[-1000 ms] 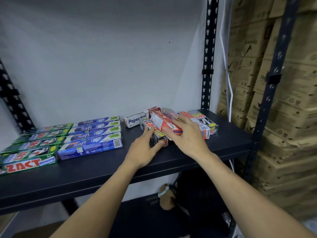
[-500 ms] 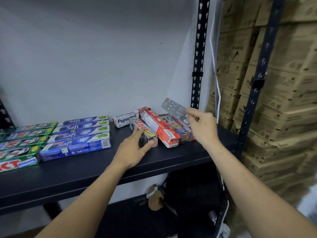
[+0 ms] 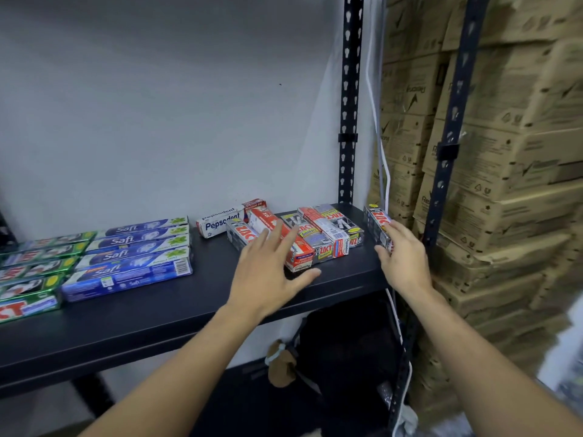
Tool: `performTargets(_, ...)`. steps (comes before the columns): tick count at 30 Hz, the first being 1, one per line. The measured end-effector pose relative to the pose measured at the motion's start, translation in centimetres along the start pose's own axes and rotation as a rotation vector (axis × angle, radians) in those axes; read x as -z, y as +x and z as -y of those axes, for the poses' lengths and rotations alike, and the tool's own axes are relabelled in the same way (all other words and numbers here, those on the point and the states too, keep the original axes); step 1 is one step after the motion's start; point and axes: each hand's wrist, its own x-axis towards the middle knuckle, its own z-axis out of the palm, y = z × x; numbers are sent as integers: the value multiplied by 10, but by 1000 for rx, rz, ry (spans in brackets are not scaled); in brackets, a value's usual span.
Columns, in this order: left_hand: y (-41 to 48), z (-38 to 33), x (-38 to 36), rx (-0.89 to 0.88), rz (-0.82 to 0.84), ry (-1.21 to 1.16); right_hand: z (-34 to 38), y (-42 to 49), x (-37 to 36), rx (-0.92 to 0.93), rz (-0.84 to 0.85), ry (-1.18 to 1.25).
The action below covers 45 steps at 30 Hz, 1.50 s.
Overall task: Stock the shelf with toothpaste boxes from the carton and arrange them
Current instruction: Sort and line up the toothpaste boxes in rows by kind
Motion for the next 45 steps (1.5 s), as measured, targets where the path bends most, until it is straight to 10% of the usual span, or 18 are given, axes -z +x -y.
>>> performTargets(6,10,-17,9,49,106,-1,-6,-1,5,-54,53,55)
performTargets(14,27,-33,8,310,-381,-561,-3,-4,9,-67,53,78)
performTargets(18,38,-50,-1,155,-459,-693,-6,-3,8,-55,57,82)
performTargets(29,73,-100,-51,-242,40,-339,-10,-3,9,-1,55,125)
performTargets(45,36,-11,-12,-50,-138,-101,12,3,43,-170,205,290)
